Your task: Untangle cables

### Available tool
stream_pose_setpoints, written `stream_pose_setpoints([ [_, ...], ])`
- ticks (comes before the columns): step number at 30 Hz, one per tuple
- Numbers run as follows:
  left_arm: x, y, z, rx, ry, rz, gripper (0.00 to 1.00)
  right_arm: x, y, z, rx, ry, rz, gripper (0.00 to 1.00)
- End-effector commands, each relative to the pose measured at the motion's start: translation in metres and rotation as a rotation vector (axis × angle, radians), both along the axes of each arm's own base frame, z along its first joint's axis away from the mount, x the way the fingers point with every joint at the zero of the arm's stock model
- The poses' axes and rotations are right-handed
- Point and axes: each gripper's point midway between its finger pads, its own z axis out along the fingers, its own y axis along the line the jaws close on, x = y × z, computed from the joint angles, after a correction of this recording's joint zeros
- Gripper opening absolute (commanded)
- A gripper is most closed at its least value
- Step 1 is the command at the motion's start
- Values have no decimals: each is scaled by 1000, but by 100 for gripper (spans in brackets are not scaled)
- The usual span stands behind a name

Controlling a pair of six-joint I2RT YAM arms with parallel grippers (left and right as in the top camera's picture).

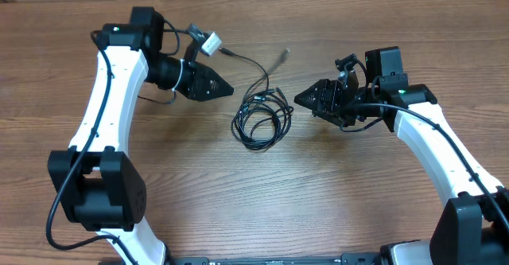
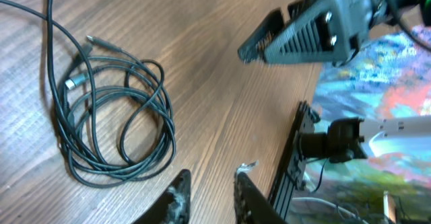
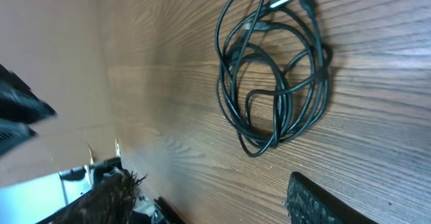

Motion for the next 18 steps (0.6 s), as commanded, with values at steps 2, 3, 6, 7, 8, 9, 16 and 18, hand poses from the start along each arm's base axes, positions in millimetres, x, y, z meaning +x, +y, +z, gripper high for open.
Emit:
stream_pose_setpoints([
  [2,-18,-14,-32,48,18,-97,18,5,-7,-5,-38,39,-71,68],
  [3,-21,-17,-41,84,25,-109,17,6,-10,-8,-57,40,-81,63],
  [6,-26,-25,-68,197,66,-97,17,7,-22,-19,-141,53,-126,53],
  [7,-27,-28,-77,237,79,-84,18,7,-27,-23,-171,59,-141,53],
  [8,-28,-33,-89,289,87,-71,19,6,-32,-27,-203,69,-159,53],
  [9,-28,-36,-95,321,88,-63,20,6,-36,-29,-223,75,-173,53],
  [16,-19,-60,-136,600,1,73,36,3,-43,-35,-265,102,-197,55],
  [18,-20,-68,-145,629,-26,90,40,2,-43,-36,-267,106,-197,56],
])
